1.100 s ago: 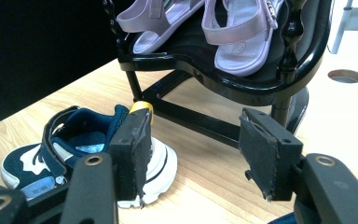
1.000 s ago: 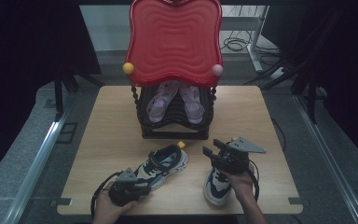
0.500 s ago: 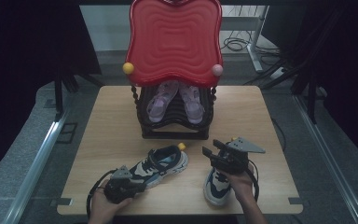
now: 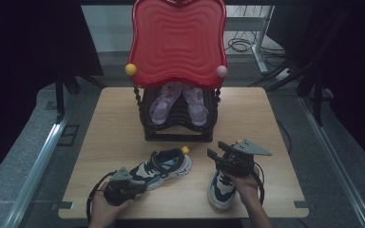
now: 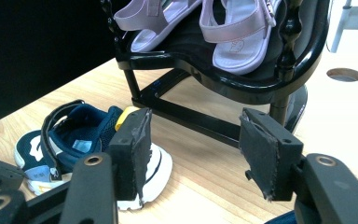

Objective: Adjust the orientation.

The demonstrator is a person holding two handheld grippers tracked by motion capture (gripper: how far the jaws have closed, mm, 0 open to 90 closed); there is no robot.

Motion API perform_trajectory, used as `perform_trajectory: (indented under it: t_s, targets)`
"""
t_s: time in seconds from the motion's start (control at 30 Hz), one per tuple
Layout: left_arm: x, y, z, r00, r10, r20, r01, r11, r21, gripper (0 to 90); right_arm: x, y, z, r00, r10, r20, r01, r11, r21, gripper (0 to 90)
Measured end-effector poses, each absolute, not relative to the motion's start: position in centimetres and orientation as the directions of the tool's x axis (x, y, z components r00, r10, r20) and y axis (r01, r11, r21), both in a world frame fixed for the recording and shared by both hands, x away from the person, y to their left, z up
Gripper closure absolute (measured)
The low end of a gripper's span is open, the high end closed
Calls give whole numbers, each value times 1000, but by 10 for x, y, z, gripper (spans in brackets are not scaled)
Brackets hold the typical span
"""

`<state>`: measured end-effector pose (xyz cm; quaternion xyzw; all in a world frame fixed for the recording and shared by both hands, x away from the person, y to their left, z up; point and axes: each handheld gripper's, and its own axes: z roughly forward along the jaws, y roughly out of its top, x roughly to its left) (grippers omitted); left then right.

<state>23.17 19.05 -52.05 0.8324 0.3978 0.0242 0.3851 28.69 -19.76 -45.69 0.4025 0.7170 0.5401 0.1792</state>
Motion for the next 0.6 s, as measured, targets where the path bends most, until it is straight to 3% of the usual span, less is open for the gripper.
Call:
perform_trajectory:
  t_s: [0.33, 0.6]
  targets:
    - [230, 192, -517, 685, 679, -265, 633, -375, 677, 867, 287, -194, -458, -619, 766, 176, 386, 102, 917, 440]
    - [228, 196, -512, 687, 676, -266, 596, -315, 738, 719, 287, -194, -458, -621, 763, 181, 388, 98, 917, 440]
